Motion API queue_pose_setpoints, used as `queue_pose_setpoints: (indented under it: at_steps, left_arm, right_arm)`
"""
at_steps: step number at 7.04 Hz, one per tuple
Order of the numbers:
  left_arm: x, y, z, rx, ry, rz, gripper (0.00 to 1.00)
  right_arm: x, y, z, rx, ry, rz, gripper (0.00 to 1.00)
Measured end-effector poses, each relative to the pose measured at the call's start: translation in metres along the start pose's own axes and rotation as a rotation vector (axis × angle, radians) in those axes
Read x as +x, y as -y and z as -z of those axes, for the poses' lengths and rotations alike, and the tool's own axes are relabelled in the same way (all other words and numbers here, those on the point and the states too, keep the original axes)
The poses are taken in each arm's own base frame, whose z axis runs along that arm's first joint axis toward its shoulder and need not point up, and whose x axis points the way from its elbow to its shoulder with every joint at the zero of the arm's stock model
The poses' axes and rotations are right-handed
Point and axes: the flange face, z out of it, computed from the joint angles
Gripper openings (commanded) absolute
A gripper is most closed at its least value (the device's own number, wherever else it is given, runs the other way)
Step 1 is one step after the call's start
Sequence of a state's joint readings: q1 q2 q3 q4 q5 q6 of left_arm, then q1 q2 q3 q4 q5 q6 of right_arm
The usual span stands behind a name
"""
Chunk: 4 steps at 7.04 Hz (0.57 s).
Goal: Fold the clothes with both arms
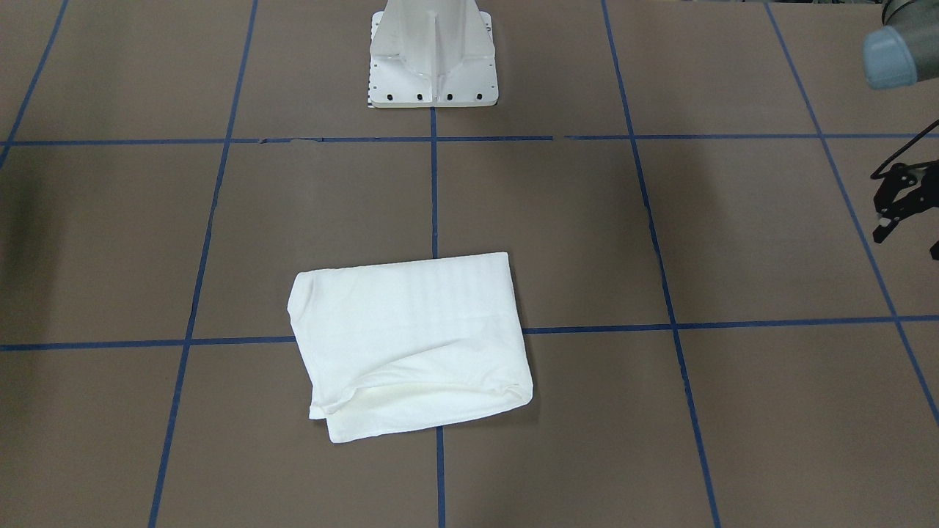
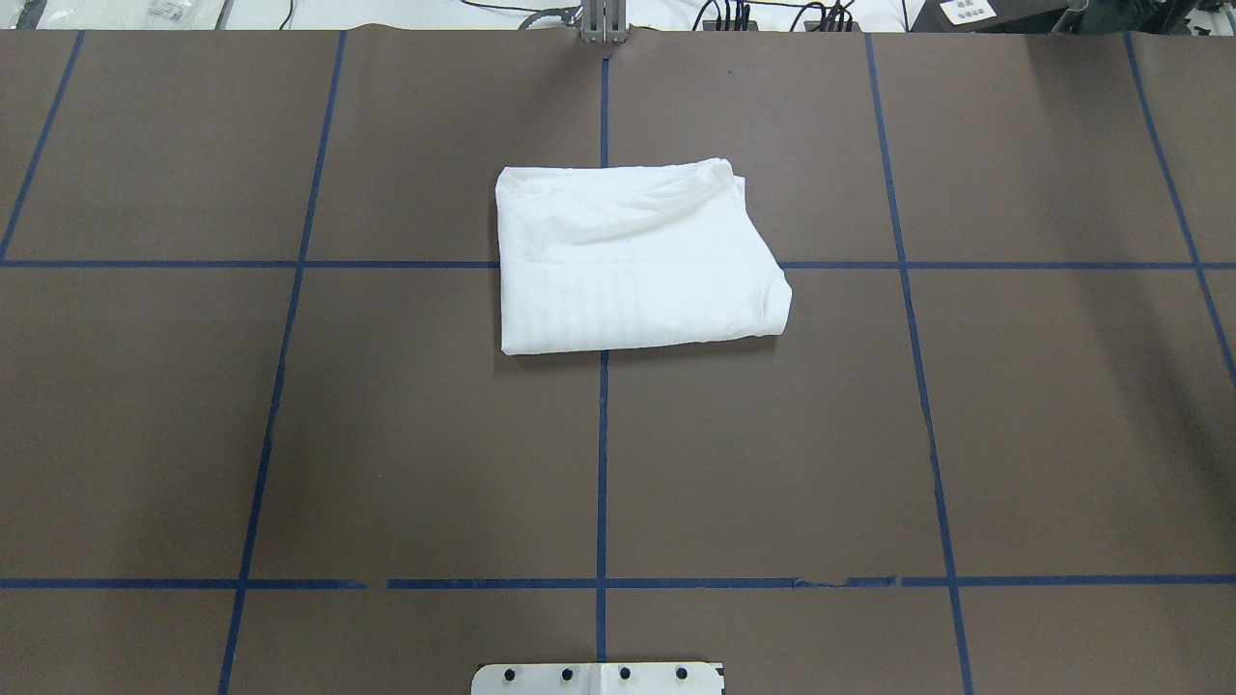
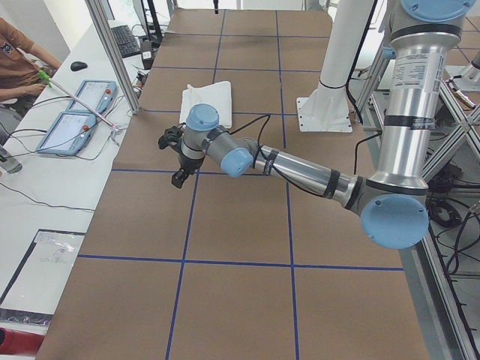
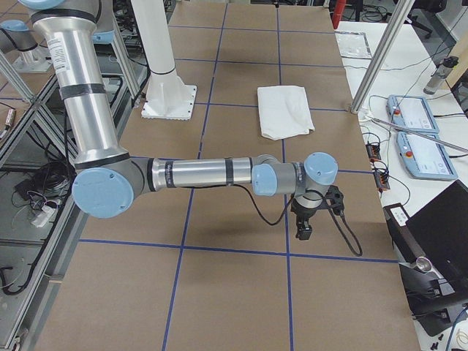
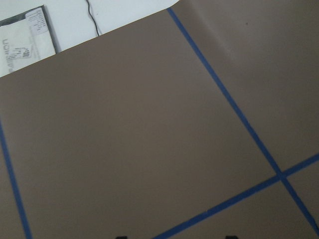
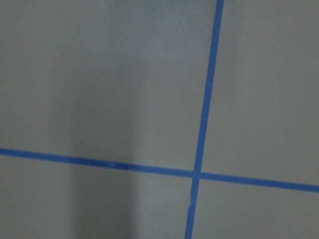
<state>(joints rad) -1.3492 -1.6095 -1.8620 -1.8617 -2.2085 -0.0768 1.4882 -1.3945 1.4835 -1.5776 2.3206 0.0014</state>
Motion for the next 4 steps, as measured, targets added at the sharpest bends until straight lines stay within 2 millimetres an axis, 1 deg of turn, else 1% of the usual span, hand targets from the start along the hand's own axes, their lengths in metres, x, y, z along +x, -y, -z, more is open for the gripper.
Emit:
queue_pose_setpoints:
  at_steps: [1,2,3,4]
  left_arm:
    - [-0.016,-0.015,0.015,-0.028,0.024,-0.021,1.0]
    - [-0.032,-0.032,0.024,-0.052,0.039,-0.027,1.0]
    - [-0.044,-0.052,0.031,-0.066,0.047,-0.019,1.0]
    - [-0.056,-0.073,0.037,-0.075,0.05,-0.004,1.0]
  right_arm:
    - [-0.002,-0.032,0.007,-0.005,0.0,-0.003,1.0]
    - [-0.006,-0.061,0.013,-0.013,-0.001,-0.009,1.0]
    - [-0.007,-0.081,0.014,-0.02,0.0,-0.016,1.0]
    - [-0.006,-0.093,0.013,-0.025,0.001,-0.02,1.0]
